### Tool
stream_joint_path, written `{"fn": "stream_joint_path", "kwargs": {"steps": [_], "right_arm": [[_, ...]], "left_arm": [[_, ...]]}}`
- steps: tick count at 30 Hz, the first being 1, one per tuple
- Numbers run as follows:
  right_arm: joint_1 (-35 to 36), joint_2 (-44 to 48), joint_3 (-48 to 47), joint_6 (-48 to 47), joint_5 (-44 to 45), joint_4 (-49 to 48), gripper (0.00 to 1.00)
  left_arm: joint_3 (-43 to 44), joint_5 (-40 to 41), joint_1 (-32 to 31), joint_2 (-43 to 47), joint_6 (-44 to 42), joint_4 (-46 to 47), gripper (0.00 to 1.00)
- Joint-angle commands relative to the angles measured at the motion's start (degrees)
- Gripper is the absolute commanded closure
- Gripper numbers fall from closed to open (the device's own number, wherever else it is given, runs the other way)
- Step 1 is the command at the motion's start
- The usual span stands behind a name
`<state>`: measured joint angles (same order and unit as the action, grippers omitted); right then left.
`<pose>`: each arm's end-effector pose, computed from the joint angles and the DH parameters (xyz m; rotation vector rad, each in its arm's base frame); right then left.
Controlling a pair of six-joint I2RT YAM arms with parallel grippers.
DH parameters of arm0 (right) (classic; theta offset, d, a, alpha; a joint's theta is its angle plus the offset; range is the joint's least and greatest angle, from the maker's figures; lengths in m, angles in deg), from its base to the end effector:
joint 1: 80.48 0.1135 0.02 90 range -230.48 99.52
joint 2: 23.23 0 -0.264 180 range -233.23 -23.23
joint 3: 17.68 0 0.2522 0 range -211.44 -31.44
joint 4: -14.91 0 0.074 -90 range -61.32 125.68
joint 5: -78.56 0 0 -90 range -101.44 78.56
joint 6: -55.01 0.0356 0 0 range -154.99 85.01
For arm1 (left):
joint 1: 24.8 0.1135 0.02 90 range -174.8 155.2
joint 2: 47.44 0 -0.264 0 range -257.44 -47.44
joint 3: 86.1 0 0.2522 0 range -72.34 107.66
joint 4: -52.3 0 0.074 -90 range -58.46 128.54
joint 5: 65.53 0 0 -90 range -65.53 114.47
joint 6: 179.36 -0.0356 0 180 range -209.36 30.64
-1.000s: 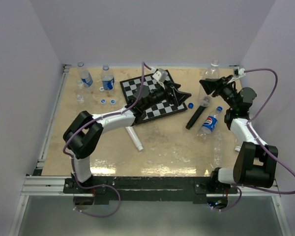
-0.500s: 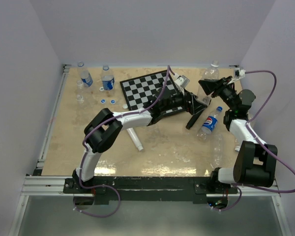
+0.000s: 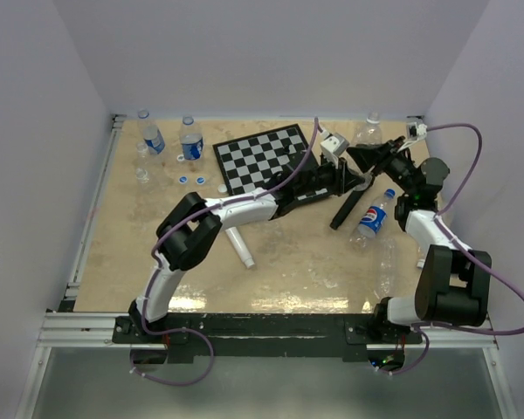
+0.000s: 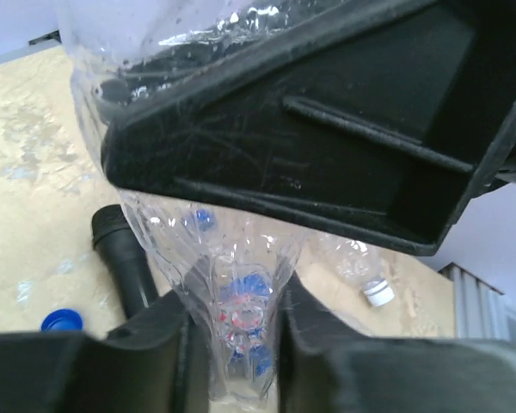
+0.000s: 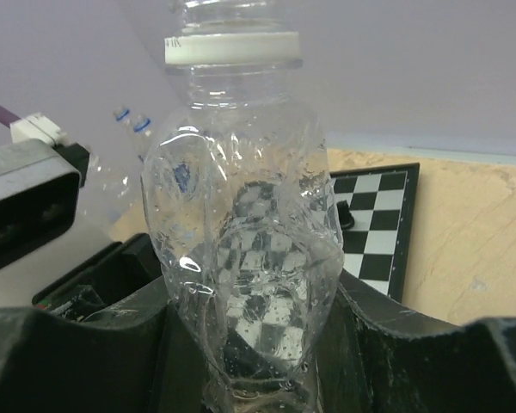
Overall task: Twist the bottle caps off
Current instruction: Place the plastic bottle at the center of the board.
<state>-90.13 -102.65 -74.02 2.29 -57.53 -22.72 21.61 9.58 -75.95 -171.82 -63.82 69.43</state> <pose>0.2991 -0.0248 0.2989 -0.1359 1.4537 0.9234 0.3185 -0.4100 0.2599 0.5924 1.6007 -1.2317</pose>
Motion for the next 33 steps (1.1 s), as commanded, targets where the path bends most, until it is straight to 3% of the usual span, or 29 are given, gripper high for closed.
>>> {"fn": "stream_joint_path", "kwargs": {"steps": [1, 5, 9, 15, 29, 31, 33], "right_arm": [[0.07, 0.23, -3.72, -7.19, -6.89, 2.43, 0.54], [-0.54, 0.58, -9.17, -19.15, -12.78, 13.23, 0.22], [-2.04, 1.20, -10.67, -24.70, -18.15, 16.67, 0.08], [-1.86, -2.66, -12.78, -24.00, -21.85, 19.57, 0.07], [2.35, -6.63, -15.07, -22.86, -21.24, 23.01, 0.12], [2.53, -6.80, -15.16, -22.51, -21.50, 22.83, 0.17], [2.53, -6.89, -15.51, -21.99, -22.46, 22.57, 0.39]], "left_arm": [[-3.50, 3.73, 1.23, 4.57, -11.46, -2.41, 0.90], [-8.95, 1.98, 2.64, 9.23, -19.46, -4.87, 0.93], [-13.52, -0.65, 4.48, 13.27, -27.36, -7.51, 0.93], [-16.17, -4.44, 5.19, 15.57, -33.18, -9.45, 0.94], [-14.76, -8.22, 5.10, 13.90, -33.19, -9.80, 0.93], [-14.76, -8.22, 5.10, 13.81, -33.36, -9.98, 0.93], [-14.85, -7.61, 5.01, 13.81, -33.36, -10.06, 0.93]]}}
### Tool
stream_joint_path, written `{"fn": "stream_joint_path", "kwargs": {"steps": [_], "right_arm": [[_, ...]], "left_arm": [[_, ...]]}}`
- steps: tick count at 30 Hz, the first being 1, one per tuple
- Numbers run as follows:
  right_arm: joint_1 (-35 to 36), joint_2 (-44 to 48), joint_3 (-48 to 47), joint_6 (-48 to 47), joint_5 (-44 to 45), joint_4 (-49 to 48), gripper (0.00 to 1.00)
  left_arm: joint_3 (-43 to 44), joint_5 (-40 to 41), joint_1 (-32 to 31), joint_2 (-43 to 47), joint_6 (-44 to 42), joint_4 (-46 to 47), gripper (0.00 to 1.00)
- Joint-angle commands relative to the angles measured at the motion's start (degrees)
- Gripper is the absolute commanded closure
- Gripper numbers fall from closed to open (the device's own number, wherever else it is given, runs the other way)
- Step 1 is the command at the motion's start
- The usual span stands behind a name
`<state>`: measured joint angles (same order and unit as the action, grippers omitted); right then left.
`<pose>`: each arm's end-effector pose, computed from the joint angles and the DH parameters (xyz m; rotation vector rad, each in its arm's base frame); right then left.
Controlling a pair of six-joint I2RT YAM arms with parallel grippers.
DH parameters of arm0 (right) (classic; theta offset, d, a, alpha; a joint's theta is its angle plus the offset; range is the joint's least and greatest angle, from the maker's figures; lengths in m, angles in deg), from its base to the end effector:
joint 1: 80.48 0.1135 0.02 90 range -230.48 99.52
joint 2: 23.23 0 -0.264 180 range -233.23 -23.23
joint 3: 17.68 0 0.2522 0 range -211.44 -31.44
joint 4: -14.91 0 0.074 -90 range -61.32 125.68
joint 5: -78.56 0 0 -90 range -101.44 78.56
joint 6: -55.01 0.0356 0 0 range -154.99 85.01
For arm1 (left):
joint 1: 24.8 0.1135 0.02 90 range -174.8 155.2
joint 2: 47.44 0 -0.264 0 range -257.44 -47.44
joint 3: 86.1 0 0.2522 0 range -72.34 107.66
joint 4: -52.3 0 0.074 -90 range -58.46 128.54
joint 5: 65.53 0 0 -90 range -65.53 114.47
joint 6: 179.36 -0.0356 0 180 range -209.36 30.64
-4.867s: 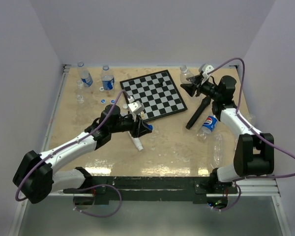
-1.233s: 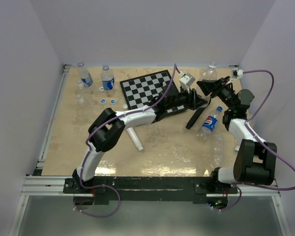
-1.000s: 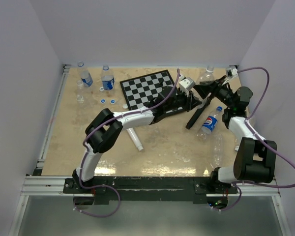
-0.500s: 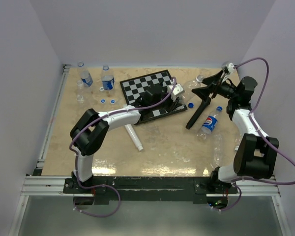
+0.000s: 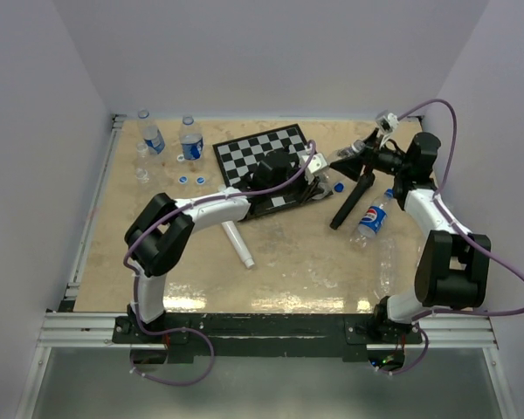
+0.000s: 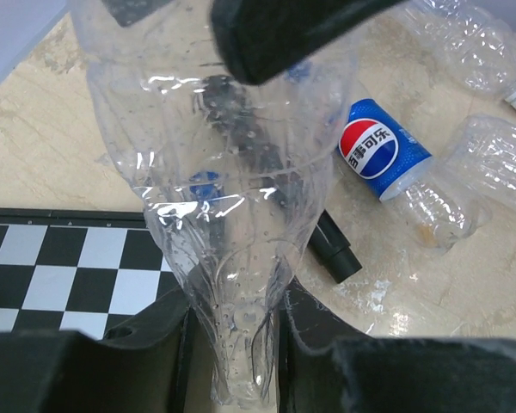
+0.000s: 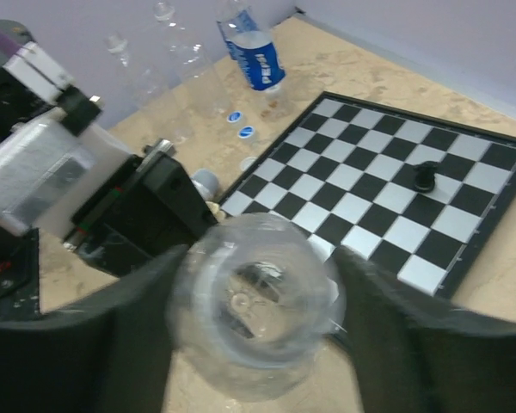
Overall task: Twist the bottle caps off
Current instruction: Place the plastic bottle at the center of the board.
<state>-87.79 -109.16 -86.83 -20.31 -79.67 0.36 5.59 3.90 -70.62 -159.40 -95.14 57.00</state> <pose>0.3314 -0.0092 0.3006 -0.6349 1.5642 1.0436 0.3107 -0.3377 0.2422 1.0551 1.5852 -0.8121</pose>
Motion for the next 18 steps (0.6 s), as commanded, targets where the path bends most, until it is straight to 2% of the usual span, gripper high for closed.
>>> {"fn": "stream_joint_path", "kwargs": {"steps": [1, 2, 5, 7, 9, 12, 14, 18], "right_arm": [[0.28, -0.64, -3.05, 0.88, -0.85, -0.43, 0.51], [0.19, -0.73, -3.31, 0.97, -1.29, -0.08, 0.62], [0.19, -0.64, -3.58, 0.70, -2.61, -0.07, 0.81], [0.19, 0.23, -3.58, 0.44, -2.96, -0.33, 0.87], [0.19, 1.29, -3.49, -0.26, -2.53, -0.34, 0.90], [0.02, 2.78, -4.80, -3.94, -0.34, 2.99, 0.91], [0.02, 3.22, -6.91, -7.54, 2.03, 7.64, 0.91], [0.37, 3.93, -10.43, -16.67, 15.27, 12.67, 0.91]], "left_arm": [[1.08, -1.31, -0.23, 1.57, -1.87, 2.46, 0.93], [0.82, -0.52, -0.14, 1.83, -1.34, 2.81, 0.92], [0.03, 1.59, -0.06, 2.89, 0.59, 3.78, 0.84], [-0.76, 3.34, 0.38, 4.20, 2.78, 3.69, 0.61], [-2.07, 4.57, 1.35, 6.65, 5.24, 3.60, 0.35], [-5.32, 5.64, 3.19, 11.66, 11.56, 4.92, 0.13], [-6.65, 5.20, 5.38, 15.44, 13.68, 3.61, 0.03], [-8.67, 4.41, 8.90, 24.31, 17.90, -3.24, 0.00]]}}
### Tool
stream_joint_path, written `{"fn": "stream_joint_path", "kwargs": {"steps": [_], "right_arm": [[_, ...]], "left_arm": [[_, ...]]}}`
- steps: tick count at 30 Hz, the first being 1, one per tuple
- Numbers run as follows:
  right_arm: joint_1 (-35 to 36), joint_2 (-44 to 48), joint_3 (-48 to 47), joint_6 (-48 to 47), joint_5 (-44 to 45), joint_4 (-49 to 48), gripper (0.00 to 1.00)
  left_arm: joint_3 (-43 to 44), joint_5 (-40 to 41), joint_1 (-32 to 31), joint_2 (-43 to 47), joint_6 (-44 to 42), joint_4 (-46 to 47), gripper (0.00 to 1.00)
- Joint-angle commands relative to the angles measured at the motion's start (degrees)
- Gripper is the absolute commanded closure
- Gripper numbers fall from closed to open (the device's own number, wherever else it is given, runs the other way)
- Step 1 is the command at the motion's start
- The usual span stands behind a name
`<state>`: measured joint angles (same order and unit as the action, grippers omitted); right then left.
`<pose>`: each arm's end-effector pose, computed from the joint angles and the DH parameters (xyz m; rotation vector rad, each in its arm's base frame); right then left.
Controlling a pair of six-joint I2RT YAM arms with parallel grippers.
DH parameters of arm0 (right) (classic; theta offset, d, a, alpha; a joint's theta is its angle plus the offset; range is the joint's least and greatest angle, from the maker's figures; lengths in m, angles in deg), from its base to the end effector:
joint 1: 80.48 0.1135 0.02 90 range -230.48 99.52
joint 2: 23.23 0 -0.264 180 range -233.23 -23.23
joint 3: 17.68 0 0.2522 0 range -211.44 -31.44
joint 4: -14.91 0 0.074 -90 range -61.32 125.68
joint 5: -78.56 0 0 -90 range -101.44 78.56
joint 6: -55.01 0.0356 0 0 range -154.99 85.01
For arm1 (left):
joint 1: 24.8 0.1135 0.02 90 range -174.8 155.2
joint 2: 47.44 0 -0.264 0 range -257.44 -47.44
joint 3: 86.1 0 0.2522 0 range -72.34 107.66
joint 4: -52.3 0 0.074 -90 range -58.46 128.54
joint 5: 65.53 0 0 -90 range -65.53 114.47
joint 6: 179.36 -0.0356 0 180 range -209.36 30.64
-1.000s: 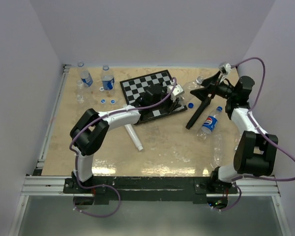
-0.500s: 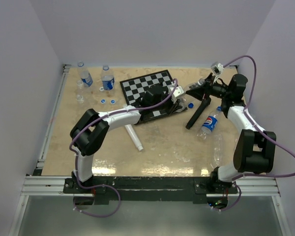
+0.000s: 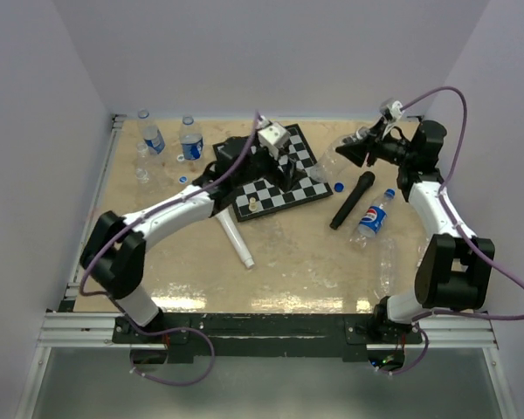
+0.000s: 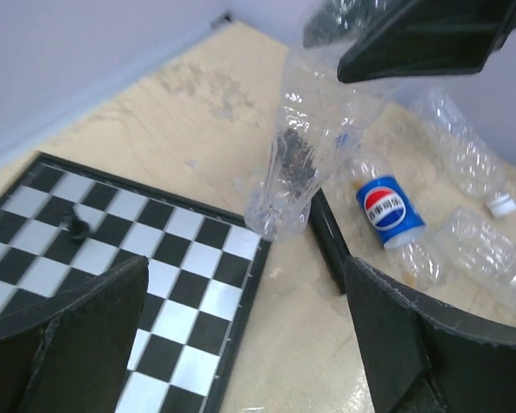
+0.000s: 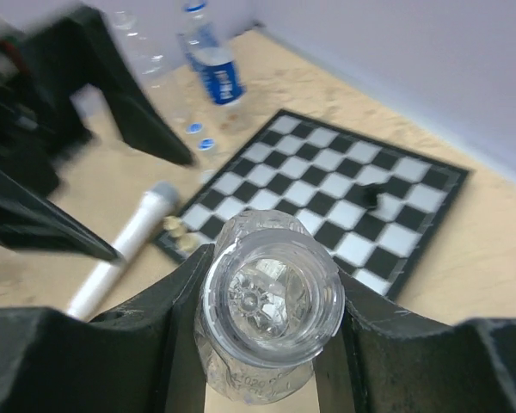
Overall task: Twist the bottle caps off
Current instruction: Place the plastic bottle at the center of the board.
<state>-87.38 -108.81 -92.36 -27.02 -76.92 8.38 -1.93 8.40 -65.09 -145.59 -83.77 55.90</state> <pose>0.3373 -0.0082 0.3223 -0.6687 1.5491 0.9445 0.3053 -0.2717 0.2944 0.7416 1.6610 -0.8217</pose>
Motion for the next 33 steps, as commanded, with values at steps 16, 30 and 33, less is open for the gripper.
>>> {"fn": "stream_joint_path", "kwargs": {"steps": [16, 30, 33], "right_arm": [[6.46, -11.18, -12.98, -17.72, 43.15, 4.47, 0.85], [6.46, -16.90, -11.67, -20.71, 44.20, 5.88, 0.77], [6.46, -18.39, -11.76, -20.88, 44.20, 6.14, 0.73]], "left_arm": [[-33.58, 11.68, 4.70, 47.43, -7.34, -9.81, 0.00], [-31.65, 8.43, 4.61, 46.03, -6.90, -11.65, 0.00], [-31.65, 8.43, 4.70, 45.85, -6.99, -11.65, 0.00]]}}
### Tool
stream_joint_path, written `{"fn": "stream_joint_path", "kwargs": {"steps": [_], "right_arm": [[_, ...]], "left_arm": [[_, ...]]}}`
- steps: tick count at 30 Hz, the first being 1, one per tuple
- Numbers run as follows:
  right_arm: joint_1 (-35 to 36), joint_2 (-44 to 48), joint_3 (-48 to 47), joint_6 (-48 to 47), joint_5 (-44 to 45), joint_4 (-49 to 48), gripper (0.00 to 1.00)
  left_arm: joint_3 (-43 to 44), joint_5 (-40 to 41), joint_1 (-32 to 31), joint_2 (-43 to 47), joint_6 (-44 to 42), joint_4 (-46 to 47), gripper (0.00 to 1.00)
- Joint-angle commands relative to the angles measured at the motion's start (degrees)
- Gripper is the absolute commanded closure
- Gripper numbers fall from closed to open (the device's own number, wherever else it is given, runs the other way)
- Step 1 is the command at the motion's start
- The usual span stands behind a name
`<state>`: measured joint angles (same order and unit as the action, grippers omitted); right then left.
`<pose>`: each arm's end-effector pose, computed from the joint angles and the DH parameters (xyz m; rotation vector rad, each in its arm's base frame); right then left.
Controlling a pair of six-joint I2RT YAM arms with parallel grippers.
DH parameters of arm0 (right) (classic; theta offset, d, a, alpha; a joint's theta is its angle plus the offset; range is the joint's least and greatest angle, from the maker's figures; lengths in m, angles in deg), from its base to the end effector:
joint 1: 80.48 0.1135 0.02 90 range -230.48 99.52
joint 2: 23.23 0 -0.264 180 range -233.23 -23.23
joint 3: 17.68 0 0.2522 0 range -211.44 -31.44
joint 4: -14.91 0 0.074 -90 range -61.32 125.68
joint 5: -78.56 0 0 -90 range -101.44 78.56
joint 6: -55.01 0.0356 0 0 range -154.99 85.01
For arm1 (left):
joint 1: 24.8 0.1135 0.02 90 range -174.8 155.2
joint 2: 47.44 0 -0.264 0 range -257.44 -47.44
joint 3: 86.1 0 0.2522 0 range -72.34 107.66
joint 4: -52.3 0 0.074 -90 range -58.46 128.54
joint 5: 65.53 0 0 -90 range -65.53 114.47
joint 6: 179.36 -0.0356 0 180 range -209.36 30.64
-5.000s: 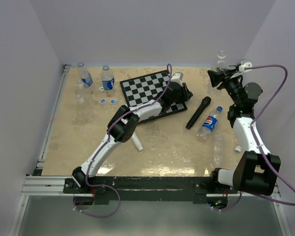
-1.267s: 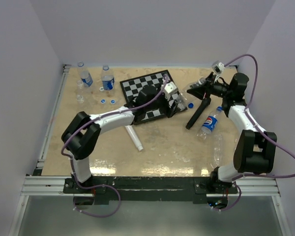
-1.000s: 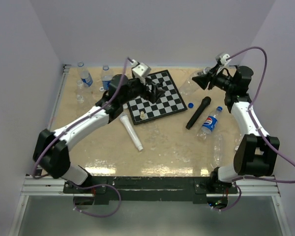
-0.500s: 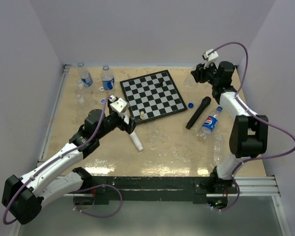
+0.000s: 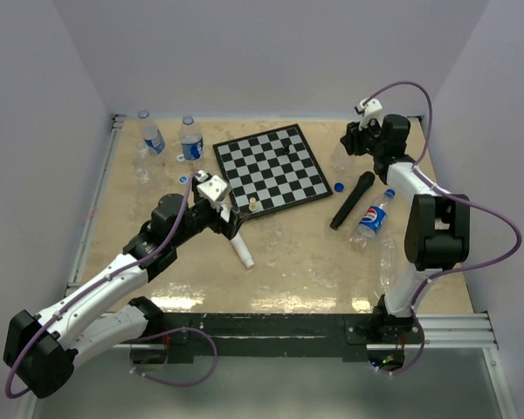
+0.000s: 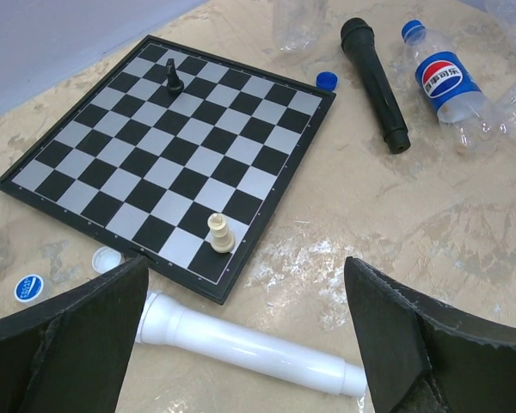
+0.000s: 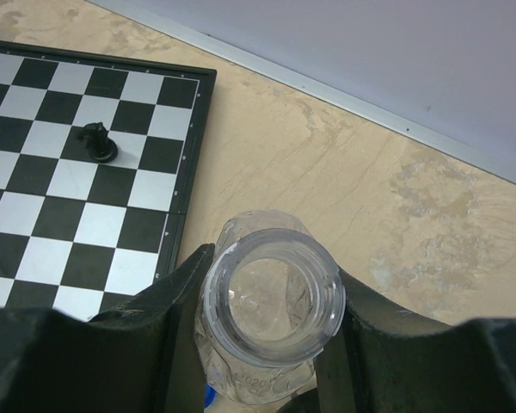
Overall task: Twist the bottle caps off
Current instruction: Place the plastic bottle at the center of the board.
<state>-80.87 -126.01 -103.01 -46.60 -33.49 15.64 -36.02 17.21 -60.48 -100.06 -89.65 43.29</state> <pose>0.4207 0.0105 0.2619 -0.4410 1.8172 0.2186 0.1751 -0.1313 0.2902 0.6453 1.6855 -0.5561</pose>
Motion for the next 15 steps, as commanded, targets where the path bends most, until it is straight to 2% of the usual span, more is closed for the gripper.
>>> {"fn": "stream_joint_path", "kwargs": {"steps": [1, 4, 15], "right_arm": [[-0.06, -1.45, -1.29, -1.48, 0.86, -0.85, 0.71], [-0.06, -1.90, -0.94, -1.83, 1.04, -0.76, 0.67], [-0.06, -1.02, 0.73, -4.29, -0.98, 0.56, 0.32]], "left_arm": [[2.44, -0.47, 0.00, 0.24, -1.20, 0.87, 0.00], [2.53, -0.47, 0.00, 0.15, -1.20, 0.78, 0.00], [2.62, -0.55, 0.00, 0.24, -1.20, 0.61, 0.00]]}}
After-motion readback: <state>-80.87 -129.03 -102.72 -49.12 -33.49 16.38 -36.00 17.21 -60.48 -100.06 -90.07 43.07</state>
